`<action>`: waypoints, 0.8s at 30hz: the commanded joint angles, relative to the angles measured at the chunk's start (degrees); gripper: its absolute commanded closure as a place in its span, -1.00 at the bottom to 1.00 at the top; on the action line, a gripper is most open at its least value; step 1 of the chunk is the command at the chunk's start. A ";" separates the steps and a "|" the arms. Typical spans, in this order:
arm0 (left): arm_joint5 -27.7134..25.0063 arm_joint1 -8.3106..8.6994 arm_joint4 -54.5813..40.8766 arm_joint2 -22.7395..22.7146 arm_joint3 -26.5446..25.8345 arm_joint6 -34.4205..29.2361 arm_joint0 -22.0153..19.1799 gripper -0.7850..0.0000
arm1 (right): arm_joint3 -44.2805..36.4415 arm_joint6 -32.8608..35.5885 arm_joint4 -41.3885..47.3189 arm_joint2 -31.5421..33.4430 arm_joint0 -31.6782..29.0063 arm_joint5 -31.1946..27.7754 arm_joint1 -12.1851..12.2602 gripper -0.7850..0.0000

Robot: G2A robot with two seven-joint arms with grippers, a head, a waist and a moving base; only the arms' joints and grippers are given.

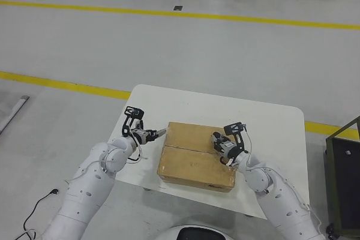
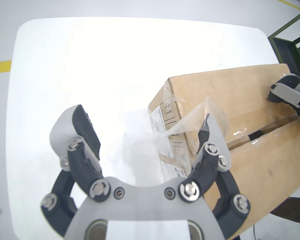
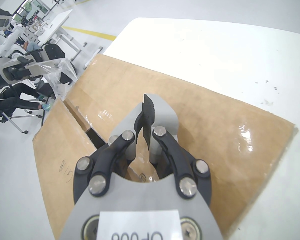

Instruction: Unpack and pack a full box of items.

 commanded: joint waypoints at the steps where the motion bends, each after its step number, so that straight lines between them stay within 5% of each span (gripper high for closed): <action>1: -0.80 -0.13 -1.86 0.05 -0.48 -1.18 -0.34 -1.00 | 0.09 -0.02 0.03 -0.12 0.06 0.04 -0.05 1.00; 24: -3.46 -1.80 -3.17 5.72 -5.76 -3.86 -2.04 -1.00 | -2.16 0.39 0.11 1.87 -0.44 0.85 0.13 1.00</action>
